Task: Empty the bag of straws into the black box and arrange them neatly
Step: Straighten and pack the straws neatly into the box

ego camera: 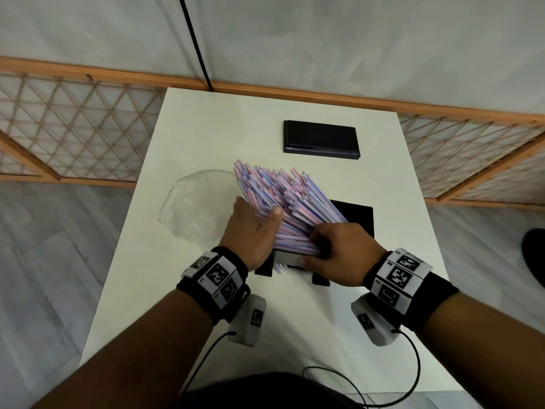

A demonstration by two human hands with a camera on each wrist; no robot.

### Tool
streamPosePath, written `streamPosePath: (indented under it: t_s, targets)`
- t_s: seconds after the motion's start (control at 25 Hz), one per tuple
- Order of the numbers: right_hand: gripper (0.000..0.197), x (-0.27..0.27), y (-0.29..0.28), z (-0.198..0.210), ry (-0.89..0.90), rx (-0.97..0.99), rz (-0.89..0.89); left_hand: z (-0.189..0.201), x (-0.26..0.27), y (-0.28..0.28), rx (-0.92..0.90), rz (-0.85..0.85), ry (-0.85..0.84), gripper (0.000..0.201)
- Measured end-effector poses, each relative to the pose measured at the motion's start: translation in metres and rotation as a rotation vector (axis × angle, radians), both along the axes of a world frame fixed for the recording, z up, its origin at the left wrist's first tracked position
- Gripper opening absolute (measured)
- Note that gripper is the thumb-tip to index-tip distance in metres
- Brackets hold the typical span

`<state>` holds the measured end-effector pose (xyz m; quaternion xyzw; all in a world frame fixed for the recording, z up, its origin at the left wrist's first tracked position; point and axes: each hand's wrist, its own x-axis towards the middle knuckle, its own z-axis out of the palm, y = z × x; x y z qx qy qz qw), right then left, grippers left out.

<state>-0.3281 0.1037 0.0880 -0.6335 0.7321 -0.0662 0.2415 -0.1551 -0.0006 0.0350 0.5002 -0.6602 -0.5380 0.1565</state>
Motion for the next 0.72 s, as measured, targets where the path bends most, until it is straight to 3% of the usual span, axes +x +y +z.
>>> streamPosePath:
  t_s: [0.08, 0.2, 0.24, 0.32, 0.56, 0.72]
  targets:
    - [0.04, 0.0, 0.0, -0.006, -0.025, 0.083, 0.04, 0.002, -0.002, 0.0, 0.013, -0.002, -0.009, 0.121]
    - [0.037, -0.003, -0.006, -0.011, 0.091, 0.118, 0.075, 0.013, -0.002, 0.002, -0.023, 0.114, -0.012, 0.064]
    - [0.04, -0.003, -0.007, -0.012, 0.148, 0.15, 0.076, 0.018, -0.003, 0.002, -0.026, 0.154, -0.005, 0.054]
    - [0.044, -0.003, -0.009, -0.016, 0.19, 0.185, 0.084, 0.02, -0.003, 0.005, -0.01, 0.182, 0.028, 0.052]
    - [0.046, 0.002, -0.013, -0.02, 0.095, 0.21, 0.101, 0.014, -0.003, 0.005, 0.072, 0.244, 0.082, 0.053]
    - [0.04, 0.012, -0.019, -0.02, 0.059, 0.18, 0.132, 0.015, -0.003, 0.002, 0.175, 0.318, 0.154, 0.052]
